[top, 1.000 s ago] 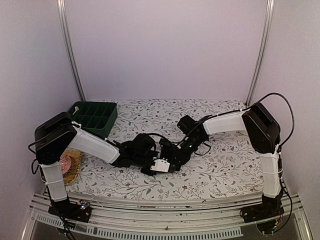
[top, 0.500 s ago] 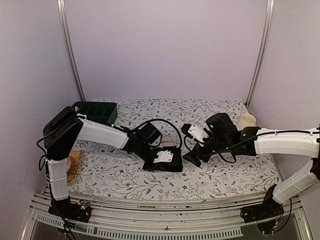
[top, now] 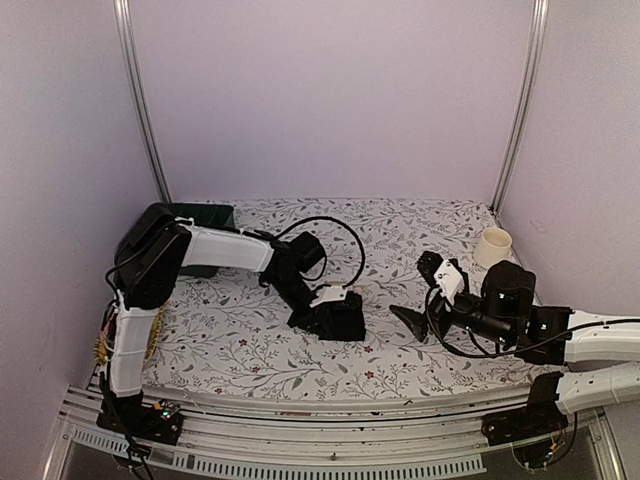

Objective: Roll the underwear
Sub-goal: Roll the underwear at the center of the board.

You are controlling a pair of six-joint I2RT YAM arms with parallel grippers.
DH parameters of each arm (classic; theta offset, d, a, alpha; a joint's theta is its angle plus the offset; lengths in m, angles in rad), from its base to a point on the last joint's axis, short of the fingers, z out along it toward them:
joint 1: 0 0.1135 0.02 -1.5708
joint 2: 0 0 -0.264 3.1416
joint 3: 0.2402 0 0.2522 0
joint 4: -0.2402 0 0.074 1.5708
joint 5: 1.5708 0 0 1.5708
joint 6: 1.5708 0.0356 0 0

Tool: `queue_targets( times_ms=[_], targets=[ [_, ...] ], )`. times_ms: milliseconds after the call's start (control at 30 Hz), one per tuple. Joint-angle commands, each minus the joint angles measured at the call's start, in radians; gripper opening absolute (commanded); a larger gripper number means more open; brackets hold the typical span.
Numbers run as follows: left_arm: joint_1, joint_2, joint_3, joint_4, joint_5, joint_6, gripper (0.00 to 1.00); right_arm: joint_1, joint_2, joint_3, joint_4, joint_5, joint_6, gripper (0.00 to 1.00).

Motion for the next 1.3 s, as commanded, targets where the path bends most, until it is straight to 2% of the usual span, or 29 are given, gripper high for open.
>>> queue_targets(
  times_ms=[0,33,67,133,167,267,333,433,567,600,767,1033,1200,1267],
  targets=[
    [0.027,0.102,0.086,-0.212,-0.004,-0.013,0.0,0.032,0.003,-0.048,0.202,-0.009,-0.046,0.99],
    [0.032,0.116,0.108,-0.229,0.007,-0.012,0.0,0.018,0.0,-0.071,0.26,-0.019,0.019,0.99],
    [0.036,0.13,0.129,-0.249,0.013,-0.012,0.0,0.006,0.008,-0.078,0.283,-0.105,0.056,0.99],
    [0.044,0.155,0.164,-0.282,0.027,-0.008,0.0,0.011,0.068,-0.016,0.207,-0.237,0.032,0.99],
    [0.046,0.169,0.183,-0.301,0.032,-0.004,0.0,0.049,0.116,0.029,0.153,-0.229,0.01,0.99],
    [0.057,0.21,0.238,-0.358,0.06,0.005,0.0,0.185,0.334,0.118,0.079,0.006,-0.138,0.99],
    [0.062,0.233,0.275,-0.396,0.071,0.009,0.0,0.226,0.458,0.173,0.055,0.078,-0.213,0.99],
    [0.072,0.281,0.34,-0.457,0.097,0.016,0.0,0.268,0.708,0.286,0.008,0.21,-0.271,0.93],
    [0.088,0.326,0.405,-0.536,0.136,0.03,0.0,0.308,0.937,0.438,-0.05,0.37,-0.366,0.75],
    [0.09,0.332,0.415,-0.547,0.138,0.032,0.0,0.308,0.972,0.459,-0.058,0.394,-0.378,0.73],
    [0.097,0.341,0.426,-0.565,0.142,0.045,0.0,0.301,1.023,0.473,-0.047,0.418,-0.395,0.71],
    [0.103,0.35,0.436,-0.587,0.144,0.059,0.0,0.249,0.973,0.399,-0.063,0.4,-0.377,0.65],
    [0.103,0.355,0.444,-0.599,0.15,0.063,0.0,0.242,1.01,0.411,-0.071,0.417,-0.4,0.48],
    [0.103,0.361,0.449,-0.603,0.15,0.063,0.0,0.241,1.047,0.428,-0.083,0.431,-0.407,0.45]
  ],
)
